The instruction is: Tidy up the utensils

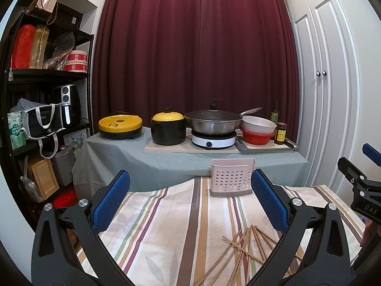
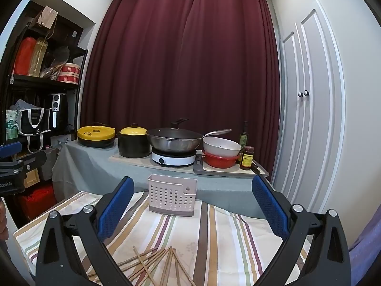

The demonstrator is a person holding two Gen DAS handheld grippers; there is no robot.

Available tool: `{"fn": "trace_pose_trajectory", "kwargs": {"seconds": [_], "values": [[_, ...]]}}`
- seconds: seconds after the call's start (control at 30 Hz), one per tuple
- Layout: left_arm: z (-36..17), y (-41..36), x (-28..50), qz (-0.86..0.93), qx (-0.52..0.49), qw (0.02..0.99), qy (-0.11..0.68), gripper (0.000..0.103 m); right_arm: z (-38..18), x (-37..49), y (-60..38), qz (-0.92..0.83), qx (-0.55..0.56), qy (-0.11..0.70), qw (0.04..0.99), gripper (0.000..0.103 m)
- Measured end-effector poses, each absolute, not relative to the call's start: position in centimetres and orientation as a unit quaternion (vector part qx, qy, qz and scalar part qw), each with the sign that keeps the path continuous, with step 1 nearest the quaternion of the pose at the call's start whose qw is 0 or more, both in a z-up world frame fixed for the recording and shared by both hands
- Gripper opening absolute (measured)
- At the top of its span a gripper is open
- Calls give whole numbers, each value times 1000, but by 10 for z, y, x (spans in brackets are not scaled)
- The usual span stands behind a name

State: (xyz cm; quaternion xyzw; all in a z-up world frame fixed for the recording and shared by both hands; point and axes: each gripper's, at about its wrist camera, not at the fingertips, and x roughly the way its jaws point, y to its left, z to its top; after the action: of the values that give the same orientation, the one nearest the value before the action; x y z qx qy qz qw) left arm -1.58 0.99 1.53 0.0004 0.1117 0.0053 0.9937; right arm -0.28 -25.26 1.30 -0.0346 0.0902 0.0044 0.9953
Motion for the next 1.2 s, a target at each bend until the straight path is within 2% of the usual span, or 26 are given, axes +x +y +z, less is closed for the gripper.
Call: {"fn": "trace_pose_trajectory", "kwargs": {"seconds": [1.2], "values": [[9,17,-18,3,-2,993,117,99,4,-6,-239,9,-40,97,994,97]]}}
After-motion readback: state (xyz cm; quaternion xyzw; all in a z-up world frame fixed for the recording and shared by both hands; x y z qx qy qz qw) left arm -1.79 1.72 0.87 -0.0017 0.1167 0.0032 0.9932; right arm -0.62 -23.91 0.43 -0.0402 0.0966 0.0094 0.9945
